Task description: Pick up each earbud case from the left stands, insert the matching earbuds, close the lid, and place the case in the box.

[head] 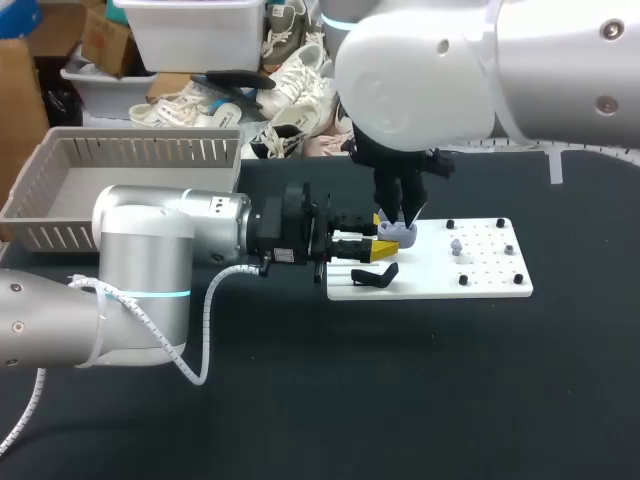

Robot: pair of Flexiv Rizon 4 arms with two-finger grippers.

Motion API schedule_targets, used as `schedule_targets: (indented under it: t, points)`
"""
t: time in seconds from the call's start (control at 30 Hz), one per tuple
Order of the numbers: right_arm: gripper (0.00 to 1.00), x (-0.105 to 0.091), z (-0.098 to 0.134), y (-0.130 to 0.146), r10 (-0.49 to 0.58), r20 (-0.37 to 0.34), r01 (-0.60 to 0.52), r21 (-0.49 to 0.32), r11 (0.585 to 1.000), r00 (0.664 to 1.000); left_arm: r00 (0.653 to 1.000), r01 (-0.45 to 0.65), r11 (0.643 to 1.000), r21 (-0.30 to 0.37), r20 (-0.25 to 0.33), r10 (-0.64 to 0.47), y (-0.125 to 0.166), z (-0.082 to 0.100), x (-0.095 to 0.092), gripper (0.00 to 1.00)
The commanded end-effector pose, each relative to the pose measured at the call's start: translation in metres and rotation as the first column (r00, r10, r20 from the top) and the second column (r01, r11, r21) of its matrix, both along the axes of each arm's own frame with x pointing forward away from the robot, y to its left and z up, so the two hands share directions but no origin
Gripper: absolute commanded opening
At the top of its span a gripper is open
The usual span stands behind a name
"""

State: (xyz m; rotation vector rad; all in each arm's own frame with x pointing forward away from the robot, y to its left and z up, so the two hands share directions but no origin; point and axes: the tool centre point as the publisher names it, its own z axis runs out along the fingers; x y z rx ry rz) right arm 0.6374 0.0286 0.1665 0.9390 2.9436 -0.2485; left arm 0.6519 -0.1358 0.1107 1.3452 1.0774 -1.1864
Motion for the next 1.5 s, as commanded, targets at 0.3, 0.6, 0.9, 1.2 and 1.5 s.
schedule_targets:
  t: [0.3, 0.6, 0.9, 1.2, 1.5]
  points:
    - [0.00, 0.000, -0.004, -0.001, -0.006, 0.005, 0.006, 0.009, 1.000, 1.000, 1.000, -0.006, 1.000, -0.001, 0.002, 0.006, 0.000, 0.000, -0.002, 0.00]
    - [0.00, 0.002, -0.007, -0.003, -0.006, 0.003, 0.006, 0.005, 1.000, 1.000, 1.000, -0.006, 1.000, -0.001, 0.002, 0.006, 0.000, 0.000, -0.002, 0.00]
    - [0.00, 0.001, -0.009, -0.003, -0.004, -0.003, 0.004, -0.001, 1.000, 1.000, 1.000, -0.006, 1.000, -0.001, 0.002, 0.006, 0.000, 0.000, -0.002, 0.00]
    - [0.00, 0.001, -0.014, -0.002, 0.003, -0.014, -0.003, -0.004, 1.000, 1.000, 1.000, -0.006, 1.000, -0.001, 0.002, 0.006, 0.000, 0.000, -0.002, 0.00]
    - [0.29, 0.001, -0.017, -0.002, 0.003, -0.021, -0.003, 0.002, 1.000, 1.000, 1.000, -0.006, 1.000, -0.001, 0.002, 0.006, 0.000, 0.000, -0.002, 0.00]
